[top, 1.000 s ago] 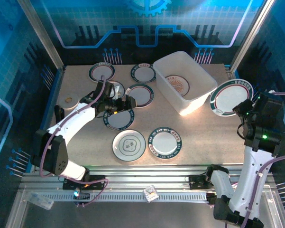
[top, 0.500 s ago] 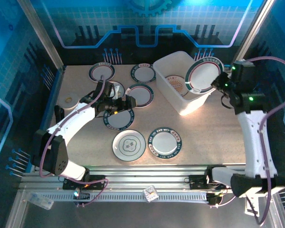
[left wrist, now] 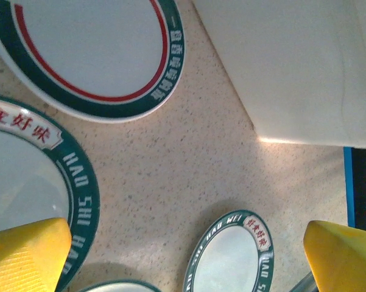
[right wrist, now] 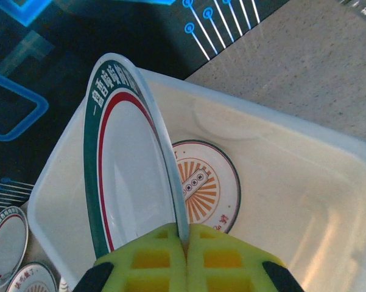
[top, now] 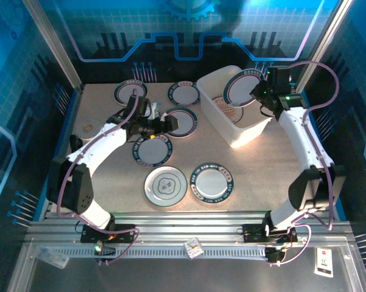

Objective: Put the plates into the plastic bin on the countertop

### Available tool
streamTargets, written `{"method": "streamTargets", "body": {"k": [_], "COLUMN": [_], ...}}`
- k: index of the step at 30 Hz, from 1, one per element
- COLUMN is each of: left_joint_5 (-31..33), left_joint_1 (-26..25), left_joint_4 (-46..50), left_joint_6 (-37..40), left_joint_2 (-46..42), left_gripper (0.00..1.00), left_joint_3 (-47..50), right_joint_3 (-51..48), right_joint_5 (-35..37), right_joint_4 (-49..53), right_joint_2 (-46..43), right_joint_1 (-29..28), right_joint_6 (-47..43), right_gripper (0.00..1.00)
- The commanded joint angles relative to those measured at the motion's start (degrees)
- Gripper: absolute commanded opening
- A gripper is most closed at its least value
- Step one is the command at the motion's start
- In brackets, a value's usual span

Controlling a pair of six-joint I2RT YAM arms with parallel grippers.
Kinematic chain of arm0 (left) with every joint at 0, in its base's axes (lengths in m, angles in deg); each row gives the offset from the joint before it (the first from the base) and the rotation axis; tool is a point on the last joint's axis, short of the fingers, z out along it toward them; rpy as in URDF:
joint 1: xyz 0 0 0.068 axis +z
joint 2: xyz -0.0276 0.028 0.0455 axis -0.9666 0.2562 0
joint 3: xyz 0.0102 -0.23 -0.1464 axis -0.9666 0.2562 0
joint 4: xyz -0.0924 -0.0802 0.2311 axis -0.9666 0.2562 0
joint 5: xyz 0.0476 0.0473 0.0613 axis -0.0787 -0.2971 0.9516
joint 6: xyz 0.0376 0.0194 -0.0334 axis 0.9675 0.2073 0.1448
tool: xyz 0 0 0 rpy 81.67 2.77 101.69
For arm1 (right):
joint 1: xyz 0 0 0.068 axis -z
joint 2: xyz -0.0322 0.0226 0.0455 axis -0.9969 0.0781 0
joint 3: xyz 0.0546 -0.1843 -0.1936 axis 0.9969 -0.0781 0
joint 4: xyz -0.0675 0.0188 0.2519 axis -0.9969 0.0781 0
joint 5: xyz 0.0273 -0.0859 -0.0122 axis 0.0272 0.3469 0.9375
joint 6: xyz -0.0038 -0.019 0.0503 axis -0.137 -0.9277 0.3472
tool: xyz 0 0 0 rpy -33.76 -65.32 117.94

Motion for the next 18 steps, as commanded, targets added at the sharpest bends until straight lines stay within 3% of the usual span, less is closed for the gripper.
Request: {"method": "streamTargets", "body": {"k": [1, 10, 18], "left_joint_5": [-1.7, -0.9, 1.9], "left_joint_1": [-0.3, -0.3, -0.3], "left_joint_4": [-0.2, 0.5, 10.2], "left_joint_6": [-1.9, -5.8, -3.3], "left_joint_2": [2.6, 8.0, 10.5], "left_gripper": [0.99, 0.99, 0.99], "left_joint_3": [-4.1, -10.6, -17.1], "right_joint_3": [3.8, 9.8, 10.7], "right_joint_5": [2.8, 6.0, 8.9], "right_joint_4": [-7.8, -11.1, -10.1], "right_joint_2": [3.3, 14.5, 19.2], "right_joint_1": [-1.4, -4.3, -7.3], "right_joint_6": [4.1, 7.0, 10.0], "right_gripper": [0.00, 0.00, 0.00]}}
